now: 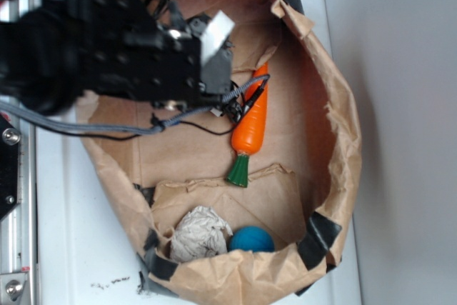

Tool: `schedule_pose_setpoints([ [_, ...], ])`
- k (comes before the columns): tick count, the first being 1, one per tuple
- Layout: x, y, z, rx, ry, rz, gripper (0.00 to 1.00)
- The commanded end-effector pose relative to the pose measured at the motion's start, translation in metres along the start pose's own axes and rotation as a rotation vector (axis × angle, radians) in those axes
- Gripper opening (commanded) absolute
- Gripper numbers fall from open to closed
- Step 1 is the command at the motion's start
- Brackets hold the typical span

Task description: Grab the plastic pickle.

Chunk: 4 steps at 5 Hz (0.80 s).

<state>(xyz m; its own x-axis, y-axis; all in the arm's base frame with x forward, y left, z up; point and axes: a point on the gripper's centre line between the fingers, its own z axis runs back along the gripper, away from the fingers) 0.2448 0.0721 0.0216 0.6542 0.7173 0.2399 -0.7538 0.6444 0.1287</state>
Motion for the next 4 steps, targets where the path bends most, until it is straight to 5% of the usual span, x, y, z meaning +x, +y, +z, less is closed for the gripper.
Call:
schedule_pose_setpoints([
  [1, 0.009, -0.004, 0.003, -0.012, -0.067, -0.008, 1.0],
  [2, 0.007, -0.003, 0.01, -0.024, -0.056, -0.001, 0.0],
  [4, 0.007, -0.002, 0.026, -0.033, -0.07, -0.015, 0.0],
])
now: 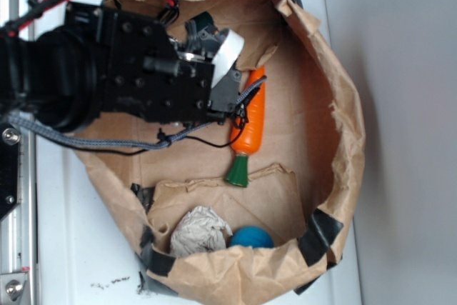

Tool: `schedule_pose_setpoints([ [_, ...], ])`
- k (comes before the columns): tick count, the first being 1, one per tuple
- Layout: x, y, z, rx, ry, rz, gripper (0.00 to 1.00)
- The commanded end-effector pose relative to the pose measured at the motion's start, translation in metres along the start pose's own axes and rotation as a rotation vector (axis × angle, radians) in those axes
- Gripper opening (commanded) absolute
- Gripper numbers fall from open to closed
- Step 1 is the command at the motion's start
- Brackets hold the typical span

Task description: Grab the plastic pickle.

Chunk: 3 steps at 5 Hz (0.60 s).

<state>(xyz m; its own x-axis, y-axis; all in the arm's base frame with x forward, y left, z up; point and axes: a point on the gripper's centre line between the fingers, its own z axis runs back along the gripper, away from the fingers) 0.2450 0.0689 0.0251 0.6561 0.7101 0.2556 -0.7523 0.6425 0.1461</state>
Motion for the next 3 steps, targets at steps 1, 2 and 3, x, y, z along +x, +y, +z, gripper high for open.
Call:
schedule_pose_setpoints([
  [1, 0.01, 0.002, 0.032, -0.075, -0.049, -0.009, 0.0],
  [2, 0.01, 0.005, 0.062, -0.145, -0.021, -0.03, 0.0],
  [3, 0.015, 0.008, 0.102, -0.216, 0.02, -0.031, 0.0],
])
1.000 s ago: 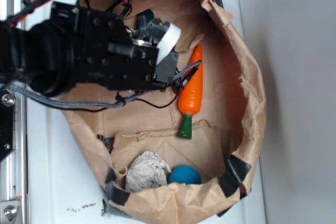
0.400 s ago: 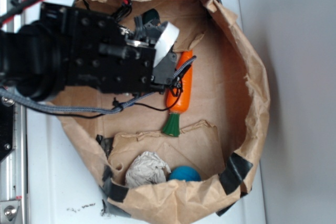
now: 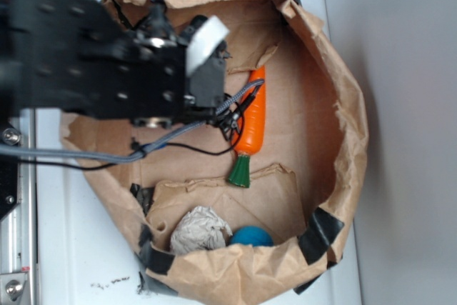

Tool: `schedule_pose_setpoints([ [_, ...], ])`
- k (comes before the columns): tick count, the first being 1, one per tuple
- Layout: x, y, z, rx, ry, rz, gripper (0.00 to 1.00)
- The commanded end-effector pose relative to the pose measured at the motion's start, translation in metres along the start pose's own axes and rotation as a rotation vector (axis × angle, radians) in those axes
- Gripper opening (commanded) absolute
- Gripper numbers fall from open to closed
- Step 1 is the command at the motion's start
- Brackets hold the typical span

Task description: Grab the plastic pickle.

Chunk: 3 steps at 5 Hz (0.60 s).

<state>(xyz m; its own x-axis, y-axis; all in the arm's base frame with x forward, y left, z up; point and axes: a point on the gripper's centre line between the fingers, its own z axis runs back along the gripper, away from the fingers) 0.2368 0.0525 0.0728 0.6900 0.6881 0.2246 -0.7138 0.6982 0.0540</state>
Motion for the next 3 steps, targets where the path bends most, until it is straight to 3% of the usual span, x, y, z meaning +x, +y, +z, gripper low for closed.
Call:
schedule_pose_setpoints([
  [1, 0.024, -0.007, 0.077, -0.192, 0.01, -0.048, 0.0],
  [2, 0.03, -0.021, 0.094, -0.283, 0.054, -0.221, 0.0],
  [3, 0.027, -0.026, 0.097, -0.224, 0.085, -0.303, 0.0],
])
